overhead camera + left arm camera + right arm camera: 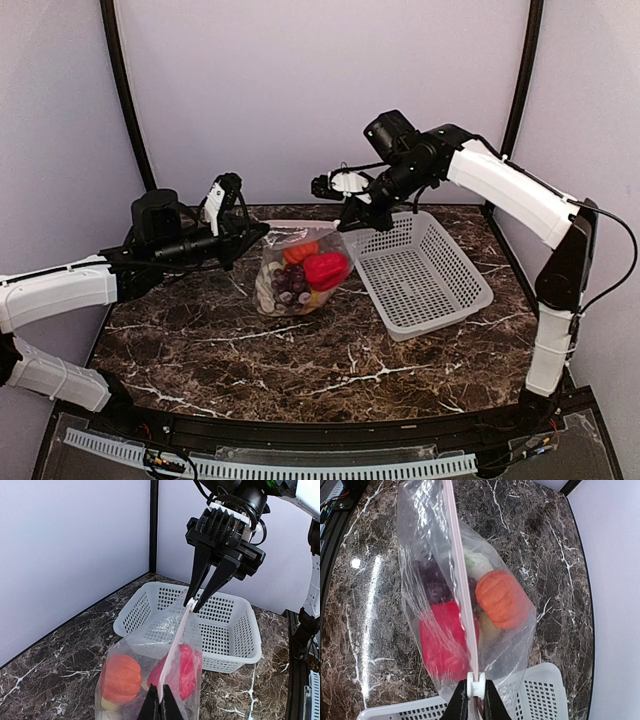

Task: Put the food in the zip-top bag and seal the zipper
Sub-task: Zip the zipper on the zipper food storage bag.

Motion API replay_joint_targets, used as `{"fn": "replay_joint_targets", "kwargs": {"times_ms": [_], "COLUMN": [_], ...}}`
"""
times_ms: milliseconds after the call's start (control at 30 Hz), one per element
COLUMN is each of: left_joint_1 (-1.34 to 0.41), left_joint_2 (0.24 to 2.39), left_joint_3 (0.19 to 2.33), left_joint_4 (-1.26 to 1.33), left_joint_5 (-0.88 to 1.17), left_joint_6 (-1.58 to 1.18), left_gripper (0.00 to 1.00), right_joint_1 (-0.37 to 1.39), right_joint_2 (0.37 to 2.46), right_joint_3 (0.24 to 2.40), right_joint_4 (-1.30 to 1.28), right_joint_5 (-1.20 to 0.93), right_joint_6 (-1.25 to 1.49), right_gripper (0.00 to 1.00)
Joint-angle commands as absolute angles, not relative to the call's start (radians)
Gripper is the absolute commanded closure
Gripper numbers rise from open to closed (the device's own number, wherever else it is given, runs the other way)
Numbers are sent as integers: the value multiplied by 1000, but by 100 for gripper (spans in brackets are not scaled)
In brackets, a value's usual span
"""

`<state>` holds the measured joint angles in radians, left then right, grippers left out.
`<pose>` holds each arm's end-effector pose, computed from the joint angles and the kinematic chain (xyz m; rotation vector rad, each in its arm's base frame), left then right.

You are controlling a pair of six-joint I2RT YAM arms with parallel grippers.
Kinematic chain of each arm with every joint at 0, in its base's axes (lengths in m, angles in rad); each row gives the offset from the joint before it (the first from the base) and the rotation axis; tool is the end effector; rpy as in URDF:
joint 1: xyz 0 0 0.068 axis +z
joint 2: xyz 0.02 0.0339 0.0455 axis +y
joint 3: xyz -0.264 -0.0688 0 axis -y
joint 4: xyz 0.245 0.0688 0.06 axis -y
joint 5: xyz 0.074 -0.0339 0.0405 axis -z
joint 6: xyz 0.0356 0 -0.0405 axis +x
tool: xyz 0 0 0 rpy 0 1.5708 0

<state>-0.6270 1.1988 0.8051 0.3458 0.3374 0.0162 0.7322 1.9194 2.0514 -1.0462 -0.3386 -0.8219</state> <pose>0.2205 -0.1743 0.3157 0.7738 1.4771 -0.7391 0.2976 0.2834 0.3681 -1.8172 1.6446 0.3805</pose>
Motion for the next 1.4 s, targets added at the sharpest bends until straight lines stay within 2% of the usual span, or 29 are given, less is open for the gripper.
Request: {"fn": "replay_joint_targets", "kwargs": {"times_ms": [0,400,933,1133,1267,1367], "left_joint_1": [-611,-605,-598,-569,-520,-491], "left_joint_2": [1143,1131,1136,1262,1401,1440], "left_joint_3": [788,771,771,860,988,1053], "left_joint_4": [358,374,381,459,484,508], "left_joint_5": [277,256,224,151,168,187], "left_joint_6": [33,29,17,-37,-35,-28], "left_gripper": [99,99,99,99,99,99], "right_joint_1": [669,594,593,608,645,673], "right_joint_2": [1856,1791,1820,1939,2087,2130], "right_joint_3": [1994,1878,1922,2121,2361,2440], "right_joint_4": [-1139,-1139,-1139,-1114,-1102,-1080], "right_joint_5": [-225,-229,-264,-321,-262,-239], "right_joint_6": [-834,-812,-808,-801,-805,-813], "right_gripper": [91,90,89,87,88,88]}}
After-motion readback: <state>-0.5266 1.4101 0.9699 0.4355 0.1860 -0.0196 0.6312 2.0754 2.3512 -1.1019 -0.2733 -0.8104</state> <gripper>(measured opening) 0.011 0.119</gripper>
